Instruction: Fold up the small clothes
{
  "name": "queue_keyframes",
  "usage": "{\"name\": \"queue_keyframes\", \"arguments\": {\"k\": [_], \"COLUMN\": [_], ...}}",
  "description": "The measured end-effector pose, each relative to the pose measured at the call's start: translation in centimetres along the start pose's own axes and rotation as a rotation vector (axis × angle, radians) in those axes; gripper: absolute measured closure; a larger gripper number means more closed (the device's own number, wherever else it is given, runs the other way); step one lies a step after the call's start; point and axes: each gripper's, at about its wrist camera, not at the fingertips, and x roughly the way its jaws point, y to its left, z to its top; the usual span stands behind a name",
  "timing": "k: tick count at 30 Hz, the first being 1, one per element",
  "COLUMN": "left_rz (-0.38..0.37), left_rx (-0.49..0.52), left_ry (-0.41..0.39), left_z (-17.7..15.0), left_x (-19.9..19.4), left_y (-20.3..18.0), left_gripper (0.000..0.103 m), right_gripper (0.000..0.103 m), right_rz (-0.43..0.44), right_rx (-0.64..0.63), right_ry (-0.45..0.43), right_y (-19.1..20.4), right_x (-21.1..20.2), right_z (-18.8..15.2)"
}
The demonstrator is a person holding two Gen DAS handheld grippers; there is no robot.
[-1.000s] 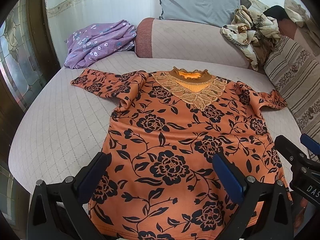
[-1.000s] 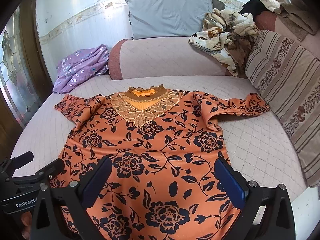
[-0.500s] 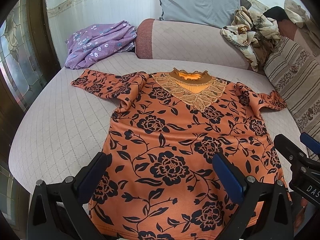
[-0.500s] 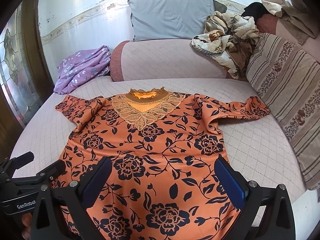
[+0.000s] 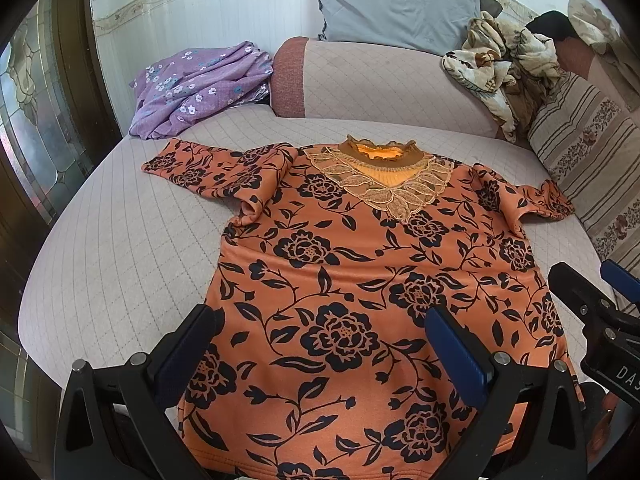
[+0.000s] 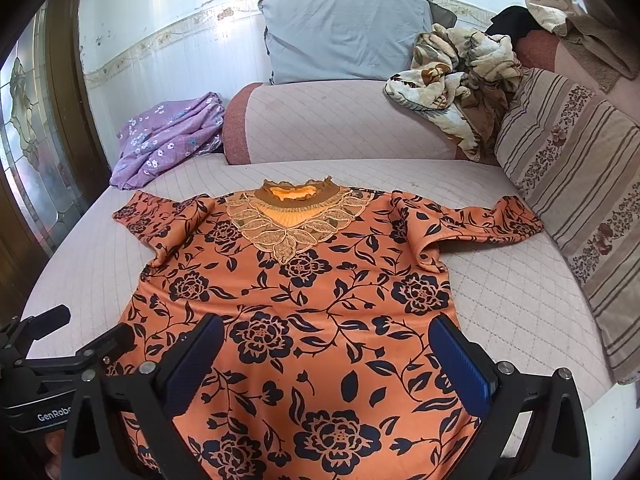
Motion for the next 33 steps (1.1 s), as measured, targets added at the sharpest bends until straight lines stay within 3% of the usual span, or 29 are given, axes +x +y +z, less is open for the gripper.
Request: {"name": "queue_keyframes", "arguments": {"k": [33], "left_rz": [-0.003], "left_rx": [0.009], "left_ry": [0.01], "left_z": [-0.05], "left_x": [0.7], "left_y": [-0.48], "left_gripper": [0.0], "right_gripper": [0.0], "right_rz": [0.018], "right_rx": [-0.002], "right_ry": [0.011], "right_y": [0.2], "right_x": [0.93], "right_z": [-0.1]}}
